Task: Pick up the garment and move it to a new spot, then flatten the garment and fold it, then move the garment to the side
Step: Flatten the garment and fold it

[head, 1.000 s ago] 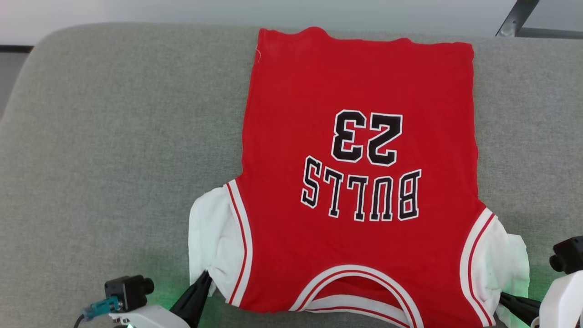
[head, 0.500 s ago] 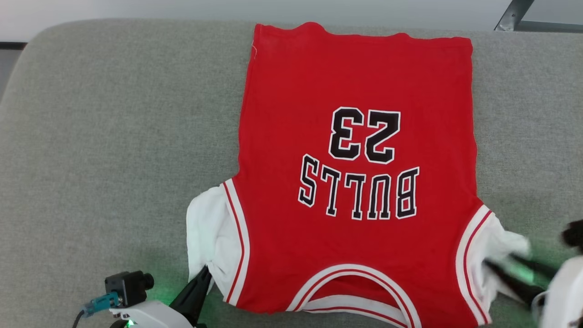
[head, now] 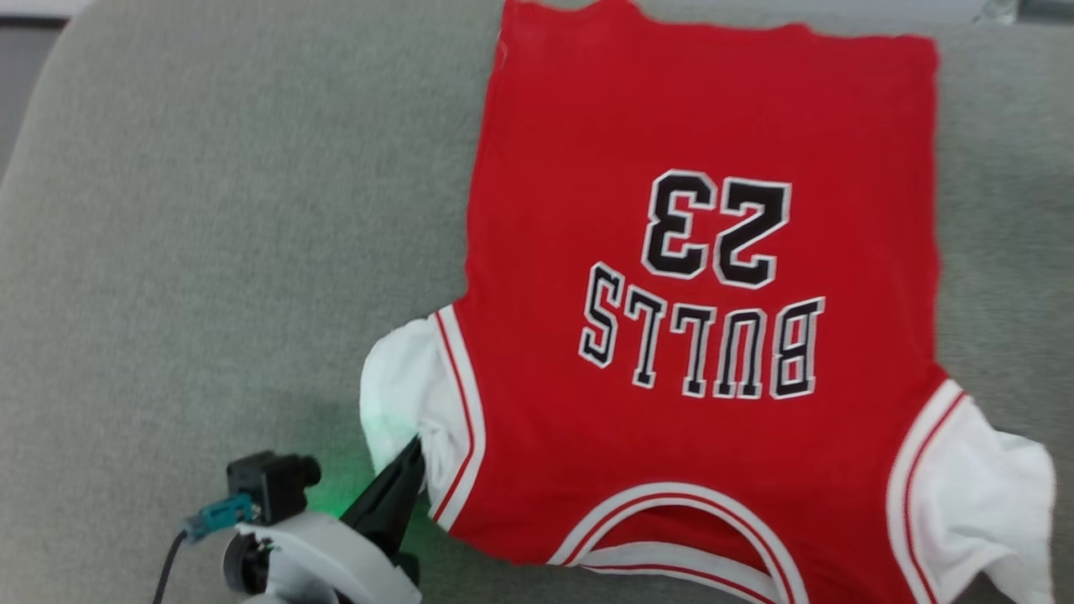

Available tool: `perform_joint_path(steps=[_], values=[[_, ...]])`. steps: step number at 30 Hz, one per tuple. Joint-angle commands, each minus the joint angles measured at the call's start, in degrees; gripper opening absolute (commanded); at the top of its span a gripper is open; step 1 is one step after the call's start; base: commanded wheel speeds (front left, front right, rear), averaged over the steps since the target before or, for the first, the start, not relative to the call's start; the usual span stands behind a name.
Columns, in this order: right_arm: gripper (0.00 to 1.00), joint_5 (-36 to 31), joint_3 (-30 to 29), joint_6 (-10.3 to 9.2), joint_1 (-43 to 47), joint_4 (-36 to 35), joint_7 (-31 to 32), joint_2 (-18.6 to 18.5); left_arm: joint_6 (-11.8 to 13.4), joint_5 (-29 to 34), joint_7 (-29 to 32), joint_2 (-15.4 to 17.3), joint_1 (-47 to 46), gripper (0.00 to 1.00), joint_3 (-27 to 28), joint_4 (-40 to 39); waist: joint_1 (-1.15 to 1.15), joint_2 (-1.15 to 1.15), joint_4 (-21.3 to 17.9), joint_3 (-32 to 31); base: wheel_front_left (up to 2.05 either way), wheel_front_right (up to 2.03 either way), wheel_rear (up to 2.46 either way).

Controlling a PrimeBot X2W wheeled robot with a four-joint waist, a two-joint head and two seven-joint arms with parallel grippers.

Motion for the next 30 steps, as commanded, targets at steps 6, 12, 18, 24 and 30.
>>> perform_joint_path(steps=[6, 12, 18, 24, 30], values=[[1.00, -10.2, 7.6, -0.04, -19.9, 16.1, 3.9, 3.0, -0.3, 2.6, -0.3, -1.3, -3.6, 0.00, -1.1, -2.5, 0.00, 0.00, 6.0, 8.9, 0.00, 0.00, 0.00], [1.00, -18.2, 9.5, -0.04, -36.4, 34.1, 9.7, 3.2, -1.8, 3.9, 0.0, -3.3, -6.5, 0.00, -2.7, -3.4, 0.00, 0.00, 10.0, 13.6, 0.00, 0.00, 0.00], [1.00, -22.7, 8.7, -0.04, -44.1, 46.4, 14.9, 6.0, -2.9, 4.0, -0.2, -4.3, -7.3, 0.00, -3.5, -1.2, 0.00, 0.00, 11.9, 15.8, 0.00, 0.00, 0.00], [1.00, -25.0, 10.5, -0.04, -44.4, 51.2, 15.7, 6.0, -3.4, 3.9, -0.5, -4.6, -8.0, 0.00, -3.5, 0.8, 0.00, 0.00, 12.0, 16.5, 0.00, 0.00, 0.00], [0.36, -24.2, 11.9, -0.03, -43.8, 53.3, 15.8, 6.5, -3.8, 3.9, -0.7, -4.8, -9.1, 0.00, -3.4, 1.3, 0.00, 0.00, 11.5, 16.4, 0.00, 0.00, 0.00]])
